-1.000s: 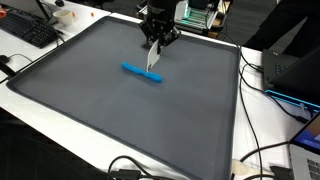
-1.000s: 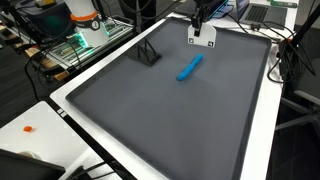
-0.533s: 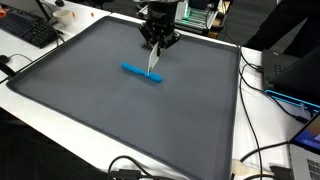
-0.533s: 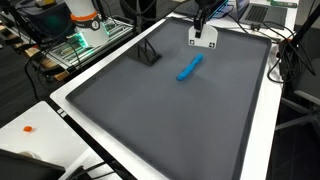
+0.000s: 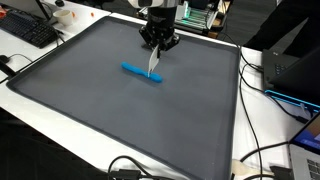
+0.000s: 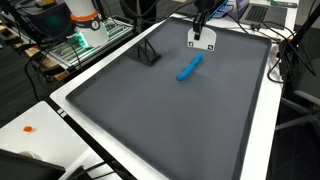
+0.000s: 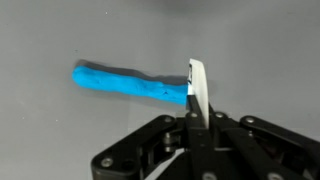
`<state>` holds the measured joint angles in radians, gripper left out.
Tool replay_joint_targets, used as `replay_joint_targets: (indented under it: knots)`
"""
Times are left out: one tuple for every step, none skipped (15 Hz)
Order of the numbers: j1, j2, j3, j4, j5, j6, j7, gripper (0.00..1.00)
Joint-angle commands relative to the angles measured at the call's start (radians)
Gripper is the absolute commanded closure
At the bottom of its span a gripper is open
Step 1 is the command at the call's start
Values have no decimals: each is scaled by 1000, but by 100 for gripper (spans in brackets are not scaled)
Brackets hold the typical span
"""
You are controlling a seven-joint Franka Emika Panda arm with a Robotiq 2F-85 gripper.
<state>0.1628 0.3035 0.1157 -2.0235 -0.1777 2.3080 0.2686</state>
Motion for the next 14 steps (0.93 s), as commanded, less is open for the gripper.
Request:
replay_joint_targets:
  knots:
    - [15,42,-12,32,16,-10,-5,99]
    - [17,52,-14,41,12,-12,-5,99]
    - [18,60,-13,49,14,-12,-7,99]
    - [21,68,-16,59,8,-18,-2,99]
    - [22,75,-16,68,10,-18,-6,99]
    - [24,82,-17,76,9,-23,-6,99]
    - [26,89,-19,85,7,-26,-5,99]
    - [28,96,-20,94,4,-30,-6,99]
    - [30,101,-23,101,3,-34,-5,99]
    - [31,107,-24,108,3,-37,-7,99]
    - [35,113,-29,115,-8,-45,-1,99]
    - [35,119,-30,121,-5,-49,-6,99]
    - [36,124,-33,126,-7,-55,-4,99]
    - [38,129,-36,132,-8,-59,-3,99]
